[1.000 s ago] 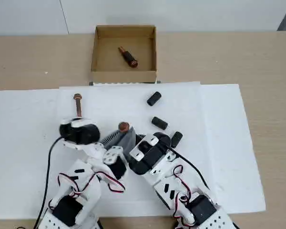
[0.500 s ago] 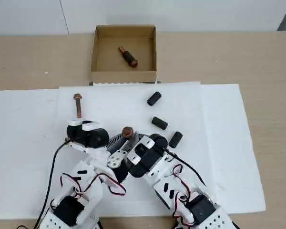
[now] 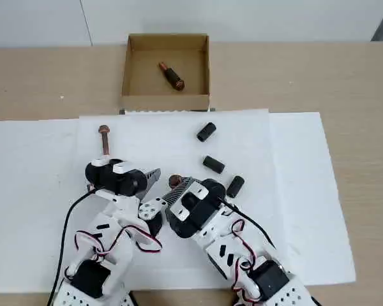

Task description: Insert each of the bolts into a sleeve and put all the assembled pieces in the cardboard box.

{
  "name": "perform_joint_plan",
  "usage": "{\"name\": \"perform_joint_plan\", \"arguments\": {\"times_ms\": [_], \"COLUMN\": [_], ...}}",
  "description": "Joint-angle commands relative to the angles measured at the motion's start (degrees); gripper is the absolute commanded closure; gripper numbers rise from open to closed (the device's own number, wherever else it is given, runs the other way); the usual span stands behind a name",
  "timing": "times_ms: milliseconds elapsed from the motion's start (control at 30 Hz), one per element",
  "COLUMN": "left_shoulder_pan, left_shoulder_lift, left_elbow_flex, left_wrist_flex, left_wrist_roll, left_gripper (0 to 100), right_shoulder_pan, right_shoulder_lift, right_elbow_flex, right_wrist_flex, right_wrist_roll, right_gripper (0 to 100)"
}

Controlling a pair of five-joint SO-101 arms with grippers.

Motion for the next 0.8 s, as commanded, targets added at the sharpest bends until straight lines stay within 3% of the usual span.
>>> {"name": "perform_joint_plan", "arguments": {"times_ms": [0, 233, 433, 533, 700, 767], "left_shoulder_pan": [-0.09, -0.09, -0.09, -0.26, -8.00, -12.48], "left_shoulder_lift": [-0.35, -0.26, -0.53, -0.53, -0.26, -0.26], "left_elbow_flex": [-4.26, -9.10, -9.36, -9.80, -9.19, -8.13], "left_wrist_flex": [0.09, 0.26, -0.53, -0.97, -0.53, 1.05], "left_wrist_roll": [-0.35, -0.35, -0.44, -0.53, -0.53, -1.49], "left_gripper": [76, 77, 99, 99, 99, 99], "right_shoulder_pan": [-0.22, -0.22, 1.45, 4.26, 6.64, 8.22], "right_shoulder_lift": [-0.75, -0.75, -0.75, -0.75, -0.75, -0.75], "right_elbow_flex": [0.79, 0.79, 0.79, 0.70, -0.44, -1.85], "right_wrist_flex": [-2.42, -2.42, -2.42, -2.33, 0.84, 4.70], "right_wrist_roll": [0.44, 0.44, 0.44, 0.44, 0.26, -3.43], "right_gripper": [99.5, 99.5, 99.5, 99.5, 99.5, 99.5]}}
